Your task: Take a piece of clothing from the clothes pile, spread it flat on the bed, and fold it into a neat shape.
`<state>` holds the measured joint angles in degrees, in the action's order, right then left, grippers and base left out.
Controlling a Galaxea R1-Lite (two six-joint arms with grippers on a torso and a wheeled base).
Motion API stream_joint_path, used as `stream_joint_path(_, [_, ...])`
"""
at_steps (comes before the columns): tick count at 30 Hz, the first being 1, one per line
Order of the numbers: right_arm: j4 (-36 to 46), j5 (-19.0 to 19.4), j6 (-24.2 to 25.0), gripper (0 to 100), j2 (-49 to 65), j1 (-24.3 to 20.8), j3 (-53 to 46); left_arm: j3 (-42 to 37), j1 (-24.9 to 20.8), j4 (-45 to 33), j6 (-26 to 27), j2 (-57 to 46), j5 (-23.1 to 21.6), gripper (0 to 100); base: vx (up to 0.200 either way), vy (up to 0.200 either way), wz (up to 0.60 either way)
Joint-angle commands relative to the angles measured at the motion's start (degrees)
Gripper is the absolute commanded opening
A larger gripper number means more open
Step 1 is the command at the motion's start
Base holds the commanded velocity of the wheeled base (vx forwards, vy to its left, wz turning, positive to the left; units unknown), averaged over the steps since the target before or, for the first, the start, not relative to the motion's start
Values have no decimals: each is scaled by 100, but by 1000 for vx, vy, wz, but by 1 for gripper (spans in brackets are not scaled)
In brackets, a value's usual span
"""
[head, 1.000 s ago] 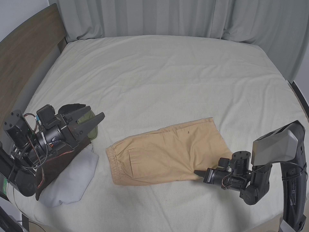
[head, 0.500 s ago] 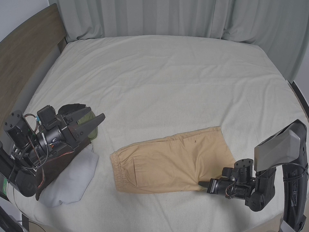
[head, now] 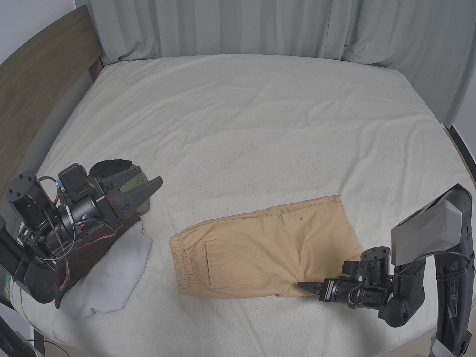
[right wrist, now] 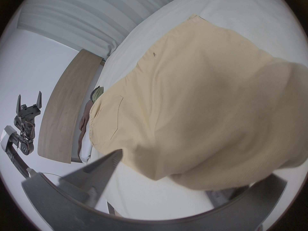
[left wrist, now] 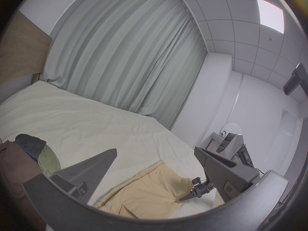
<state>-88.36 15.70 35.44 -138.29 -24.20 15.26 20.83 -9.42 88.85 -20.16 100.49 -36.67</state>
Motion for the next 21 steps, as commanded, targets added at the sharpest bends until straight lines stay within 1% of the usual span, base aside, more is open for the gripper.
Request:
stream_joint_path(1, [-6, 29, -11, 100, 206, -94, -261, 26, 2, 1, -5, 15, -7, 100, 0, 0, 0])
stream_joint_path(4, [-6, 38, -11, 100, 434, -217, -551, 35, 2, 10, -5, -3, -7, 100, 0, 0, 0])
stream_joint_path(8, [-6, 82, -11, 100, 892, -542, -1016, 35, -16, 10, -5, -3, -7, 100, 0, 0, 0])
stream_joint_path(10, [-15, 153, -11, 100, 1094, -656, -1148, 35, -24, 10, -5, -20, -7, 100, 0, 0, 0])
stream_joint_path(12, [-15, 302, -11, 100, 1410, -771, -1280, 35, -42, 10, -5, -29, -7, 100, 0, 0, 0])
stream_joint_path(13, [-6, 320, -11, 100, 1428, -771, -1289, 35, -42, 10, -5, -29, -7, 100, 0, 0, 0])
stream_joint_path(14, [-15, 443, -11, 100, 1691, -823, -1368, 35, -51, 10, -5, -38, -7, 100, 0, 0, 0])
stream_joint_path(15, [-6, 469, -11, 100, 1841, -850, -1377, 26, -51, 10, -5, -47, -7, 100, 0, 0, 0])
stream_joint_path(20, [-15, 478, -11, 100, 2386, -806, -1307, 35, -51, 10, -14, -64, -16, 100, 0, 0, 0])
stream_joint_path(21, [-6, 478, -2, 100, 2649, -771, -1219, 70, -51, 10, -14, -56, -7, 100, 0, 0, 0])
